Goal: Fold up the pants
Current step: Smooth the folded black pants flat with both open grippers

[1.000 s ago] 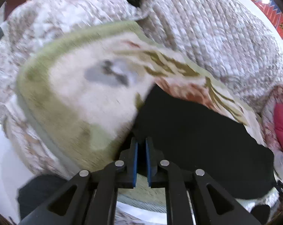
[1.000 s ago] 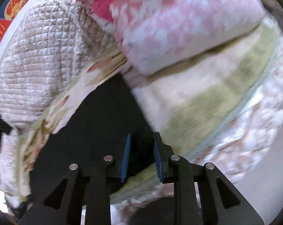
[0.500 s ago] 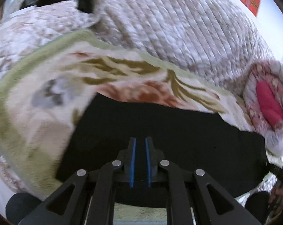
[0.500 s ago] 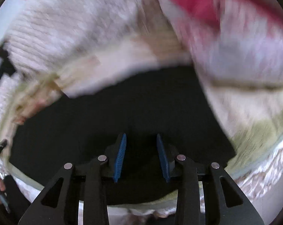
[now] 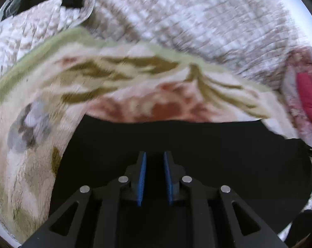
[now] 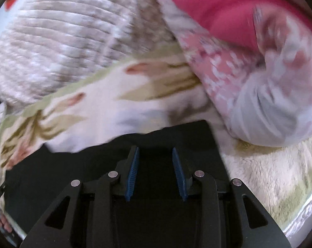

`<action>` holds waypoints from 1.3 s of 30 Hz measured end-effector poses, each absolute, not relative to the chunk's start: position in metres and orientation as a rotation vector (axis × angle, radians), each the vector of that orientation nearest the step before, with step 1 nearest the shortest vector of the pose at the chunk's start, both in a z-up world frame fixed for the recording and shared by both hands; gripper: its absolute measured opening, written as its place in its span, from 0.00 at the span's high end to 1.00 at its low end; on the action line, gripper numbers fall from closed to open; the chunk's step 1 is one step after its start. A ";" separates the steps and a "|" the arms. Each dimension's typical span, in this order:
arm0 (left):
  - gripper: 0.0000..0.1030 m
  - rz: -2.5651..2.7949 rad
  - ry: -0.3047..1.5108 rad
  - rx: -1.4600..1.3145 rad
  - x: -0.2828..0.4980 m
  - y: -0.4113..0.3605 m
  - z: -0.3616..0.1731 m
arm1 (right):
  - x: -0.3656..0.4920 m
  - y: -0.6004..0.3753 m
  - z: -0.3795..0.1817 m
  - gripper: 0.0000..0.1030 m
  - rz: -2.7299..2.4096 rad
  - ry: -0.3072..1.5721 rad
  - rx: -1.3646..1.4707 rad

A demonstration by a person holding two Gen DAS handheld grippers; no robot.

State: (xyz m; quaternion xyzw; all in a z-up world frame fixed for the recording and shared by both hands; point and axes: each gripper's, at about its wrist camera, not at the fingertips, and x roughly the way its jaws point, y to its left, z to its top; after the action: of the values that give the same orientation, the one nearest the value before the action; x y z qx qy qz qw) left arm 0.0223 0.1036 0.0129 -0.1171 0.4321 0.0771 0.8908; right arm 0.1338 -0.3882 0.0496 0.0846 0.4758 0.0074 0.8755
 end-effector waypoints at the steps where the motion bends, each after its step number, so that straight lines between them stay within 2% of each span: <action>1: 0.81 0.165 0.893 -0.244 0.023 0.106 0.011 | 0.133 -0.387 0.051 0.67 0.015 0.979 0.162; 7: 0.79 0.177 0.893 -0.227 0.017 0.105 0.018 | 0.111 -0.374 0.072 0.67 0.067 0.943 0.151; 14: 0.79 0.121 0.882 -0.192 -0.005 0.079 0.035 | 0.064 -0.310 0.085 0.66 0.249 0.939 0.075; 22: 0.79 0.066 0.878 -0.126 -0.038 0.049 0.041 | 0.010 -0.251 0.064 0.66 0.363 0.976 -0.055; 25: 0.74 0.055 0.895 -0.097 -0.047 0.041 0.033 | 0.002 -0.244 0.049 0.66 0.375 1.011 -0.080; 29: 0.72 0.056 0.921 -0.084 -0.052 0.037 0.022 | -0.009 -0.236 0.042 0.55 0.386 0.978 -0.135; 34: 0.69 0.052 0.922 -0.081 -0.054 0.035 0.021 | -0.015 -0.225 0.038 0.33 0.410 0.965 -0.177; 39: 0.65 0.044 0.920 -0.069 -0.056 0.033 0.019 | -0.017 -0.218 0.035 0.29 0.386 0.960 -0.209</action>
State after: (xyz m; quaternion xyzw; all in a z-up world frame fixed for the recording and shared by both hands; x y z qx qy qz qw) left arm -0.0561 0.0333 0.0193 -0.0335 0.4439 0.0214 0.8952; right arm -0.0173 -0.2177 0.0350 -0.0997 0.4580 0.1842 0.8639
